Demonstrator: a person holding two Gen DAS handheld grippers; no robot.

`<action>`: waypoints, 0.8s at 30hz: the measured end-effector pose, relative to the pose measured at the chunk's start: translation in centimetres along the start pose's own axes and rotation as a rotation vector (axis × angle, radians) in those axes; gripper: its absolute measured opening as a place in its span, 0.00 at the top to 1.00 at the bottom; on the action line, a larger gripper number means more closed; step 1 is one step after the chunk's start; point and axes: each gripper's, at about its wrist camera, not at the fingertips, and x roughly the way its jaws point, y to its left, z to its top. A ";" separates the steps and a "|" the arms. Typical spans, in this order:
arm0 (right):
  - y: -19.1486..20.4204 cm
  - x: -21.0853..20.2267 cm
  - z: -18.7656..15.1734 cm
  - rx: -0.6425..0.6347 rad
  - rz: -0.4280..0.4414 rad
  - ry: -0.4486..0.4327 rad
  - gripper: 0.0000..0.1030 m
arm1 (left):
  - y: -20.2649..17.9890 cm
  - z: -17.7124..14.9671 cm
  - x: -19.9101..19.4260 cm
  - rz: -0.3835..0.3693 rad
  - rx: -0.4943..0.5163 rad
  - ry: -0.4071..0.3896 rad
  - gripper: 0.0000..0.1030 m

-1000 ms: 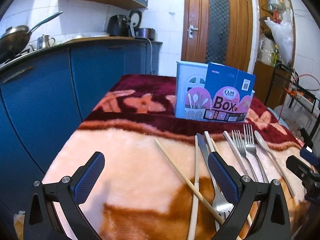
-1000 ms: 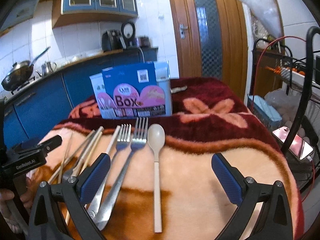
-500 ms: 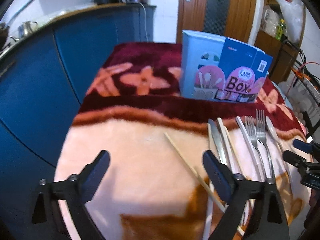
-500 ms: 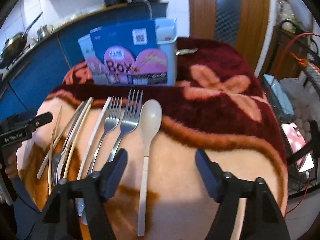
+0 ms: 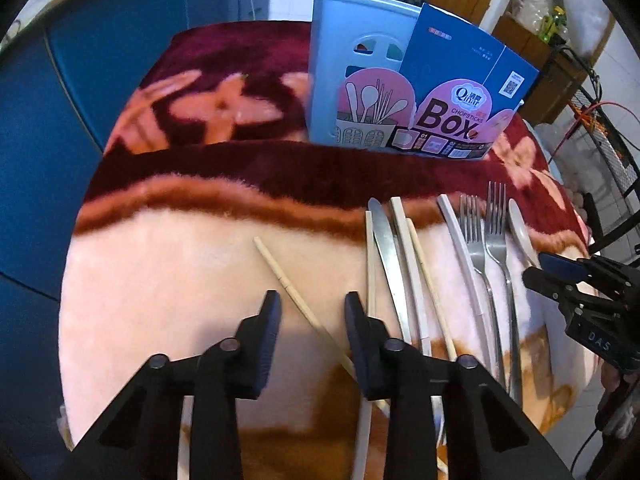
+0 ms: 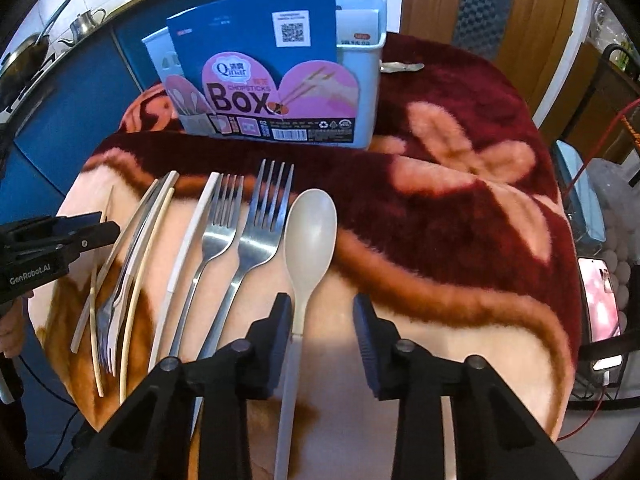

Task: Organize utensils
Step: 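Grasp the white plastic spoon with the right tool while the left tool grasps a wooden chopstick, then lift the spoon and chopstick with both tools and carry them over the blue caddy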

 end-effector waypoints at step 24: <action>-0.7 -7.2 -0.7 0.089 0.131 -0.337 0.91 | -1.3 0.4 -5.9 -0.076 0.038 -0.250 0.99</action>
